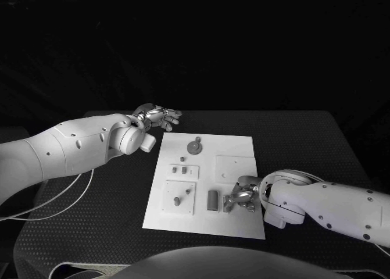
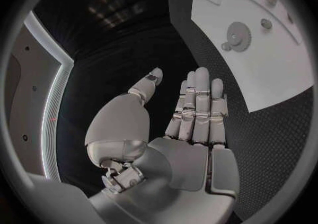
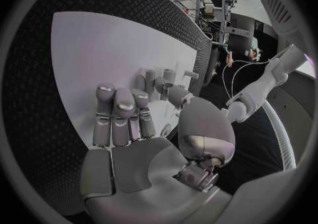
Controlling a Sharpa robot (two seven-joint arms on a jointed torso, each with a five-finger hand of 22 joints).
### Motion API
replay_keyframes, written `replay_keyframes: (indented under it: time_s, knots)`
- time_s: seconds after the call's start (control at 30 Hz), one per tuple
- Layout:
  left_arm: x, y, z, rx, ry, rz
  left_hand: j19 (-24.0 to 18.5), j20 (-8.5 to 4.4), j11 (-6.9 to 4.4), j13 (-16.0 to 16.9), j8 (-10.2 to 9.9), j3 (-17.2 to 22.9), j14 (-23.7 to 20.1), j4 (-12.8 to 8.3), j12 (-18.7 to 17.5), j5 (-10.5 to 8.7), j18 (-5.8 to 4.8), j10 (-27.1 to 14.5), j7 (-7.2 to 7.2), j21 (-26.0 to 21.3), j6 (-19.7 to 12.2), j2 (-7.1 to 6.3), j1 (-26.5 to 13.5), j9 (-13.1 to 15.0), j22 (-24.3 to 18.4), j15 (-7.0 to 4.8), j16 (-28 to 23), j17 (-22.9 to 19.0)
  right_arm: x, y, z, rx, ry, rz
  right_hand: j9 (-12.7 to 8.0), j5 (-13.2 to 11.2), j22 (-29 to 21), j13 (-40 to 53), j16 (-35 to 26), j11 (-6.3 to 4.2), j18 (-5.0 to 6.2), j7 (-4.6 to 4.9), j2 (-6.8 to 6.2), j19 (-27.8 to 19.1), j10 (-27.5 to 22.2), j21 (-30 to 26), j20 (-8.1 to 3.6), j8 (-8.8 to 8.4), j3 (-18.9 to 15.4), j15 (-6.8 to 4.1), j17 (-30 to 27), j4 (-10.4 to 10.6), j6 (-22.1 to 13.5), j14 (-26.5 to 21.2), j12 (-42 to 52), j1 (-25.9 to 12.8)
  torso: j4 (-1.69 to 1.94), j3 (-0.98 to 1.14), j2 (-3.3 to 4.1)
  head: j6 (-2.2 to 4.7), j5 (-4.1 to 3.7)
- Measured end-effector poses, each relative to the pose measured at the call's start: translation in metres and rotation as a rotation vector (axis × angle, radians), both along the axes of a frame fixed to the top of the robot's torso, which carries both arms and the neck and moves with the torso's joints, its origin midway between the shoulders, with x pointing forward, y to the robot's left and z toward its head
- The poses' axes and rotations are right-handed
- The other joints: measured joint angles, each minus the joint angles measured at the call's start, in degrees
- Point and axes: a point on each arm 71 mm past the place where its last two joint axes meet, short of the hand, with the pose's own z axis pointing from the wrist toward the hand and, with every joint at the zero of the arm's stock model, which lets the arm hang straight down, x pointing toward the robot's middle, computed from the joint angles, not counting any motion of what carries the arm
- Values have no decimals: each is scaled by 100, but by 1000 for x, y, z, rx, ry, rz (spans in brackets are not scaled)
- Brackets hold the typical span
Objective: Assemble the parts on the task board
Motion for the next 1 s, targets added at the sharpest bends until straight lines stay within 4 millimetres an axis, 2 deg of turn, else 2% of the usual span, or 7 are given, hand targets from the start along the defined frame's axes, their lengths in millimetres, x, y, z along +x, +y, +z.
replay_keyframes:
  time_s: [0.27,0.47,0.9,1.0]
  knots:
    - [0,1,0,1,1,1,0,0,-15,0,0,0,0,0,0,0,0,-16,0,-18,0,0,0,-2,5,0,0,-1,0,0,0,9,6,-2,7,-55,-7,0,0,-12,0,-1,-37,-8,-13,0,8,1,2,1,0,43,0,0,0,-37,-1,1,-1,-2,8]
    - [0,1,0,2,2,1,0,0,-17,0,0,0,0,0,0,0,0,-17,0,-22,0,0,0,-5,4,0,0,5,-1,0,0,12,8,-2,-2,-106,-21,-1,0,-20,0,-1,-175,-9,-21,0,9,1,-24,5,6,150,0,-3,0,-95,-4,3,-1,-6,12]
    - [0,1,0,2,4,0,0,0,-17,0,0,0,0,0,0,0,0,-17,0,-22,0,0,0,-5,9,0,0,4,-1,-1,0,23,9,-2,-3,-122,-26,4,0,-20,0,-1,-205,-40,-21,25,-3,1,-24,8,6,181,0,-8,0,-65,-5,5,-1,-14,16]
    - [0,1,0,3,4,0,0,0,-17,0,0,0,0,0,0,0,0,-17,20,-22,-20,0,0,-5,9,0,0,10,0,-3,1,28,5,-5,-7,-122,-26,4,0,-20,1,-10,-205,-41,-21,25,-3,0,-24,-22,6,181,-8,-7,0,-65,-5,6,-1,-11,12]
